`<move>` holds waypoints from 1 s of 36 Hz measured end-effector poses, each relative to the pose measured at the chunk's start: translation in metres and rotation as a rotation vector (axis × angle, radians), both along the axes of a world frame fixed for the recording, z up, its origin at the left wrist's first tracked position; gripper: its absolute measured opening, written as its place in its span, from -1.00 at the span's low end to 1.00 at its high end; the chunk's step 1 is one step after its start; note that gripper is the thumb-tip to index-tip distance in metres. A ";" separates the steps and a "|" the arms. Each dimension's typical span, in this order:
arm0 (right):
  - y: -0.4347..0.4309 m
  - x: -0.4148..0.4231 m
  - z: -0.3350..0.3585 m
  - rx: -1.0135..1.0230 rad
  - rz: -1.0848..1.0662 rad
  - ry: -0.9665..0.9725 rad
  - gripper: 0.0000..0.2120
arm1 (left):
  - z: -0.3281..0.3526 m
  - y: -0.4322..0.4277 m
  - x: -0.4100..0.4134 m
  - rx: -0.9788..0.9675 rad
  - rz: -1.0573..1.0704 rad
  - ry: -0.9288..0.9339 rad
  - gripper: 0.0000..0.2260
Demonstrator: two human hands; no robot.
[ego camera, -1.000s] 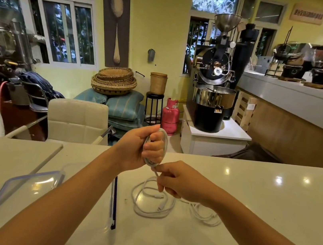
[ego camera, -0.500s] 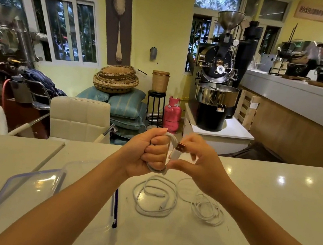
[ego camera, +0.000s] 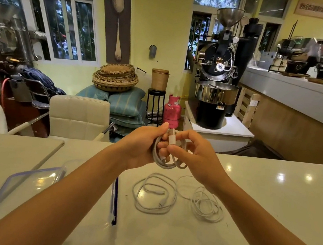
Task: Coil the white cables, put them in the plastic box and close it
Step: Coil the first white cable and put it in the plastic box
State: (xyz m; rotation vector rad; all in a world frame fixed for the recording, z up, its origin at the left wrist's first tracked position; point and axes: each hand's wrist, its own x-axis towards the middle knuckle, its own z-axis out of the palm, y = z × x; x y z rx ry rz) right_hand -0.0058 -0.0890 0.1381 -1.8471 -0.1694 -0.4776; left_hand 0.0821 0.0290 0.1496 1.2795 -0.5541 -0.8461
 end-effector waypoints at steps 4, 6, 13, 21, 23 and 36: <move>0.003 0.004 0.001 -0.027 -0.066 -0.007 -0.76 | 0.005 -0.003 -0.004 0.155 0.127 -0.170 -0.62; 0.005 0.007 0.002 -0.073 -0.110 0.000 -0.73 | 0.004 -0.004 -0.005 0.223 0.184 -0.255 -0.63; 0.006 0.013 0.001 -0.141 -0.192 0.059 -0.69 | 0.001 -0.006 -0.008 0.289 0.254 -0.355 -0.71; 0.007 0.013 0.003 -0.287 -0.226 0.127 -0.63 | 0.000 -0.002 -0.011 0.432 0.252 -0.561 -0.69; 0.008 0.012 0.003 -0.358 -0.229 0.160 -0.63 | 0.000 -0.001 -0.012 0.504 0.259 -0.690 -0.69; 0.009 0.011 -0.004 -0.405 -0.266 0.008 -0.80 | 0.000 -0.002 -0.013 0.672 0.334 -1.052 -0.69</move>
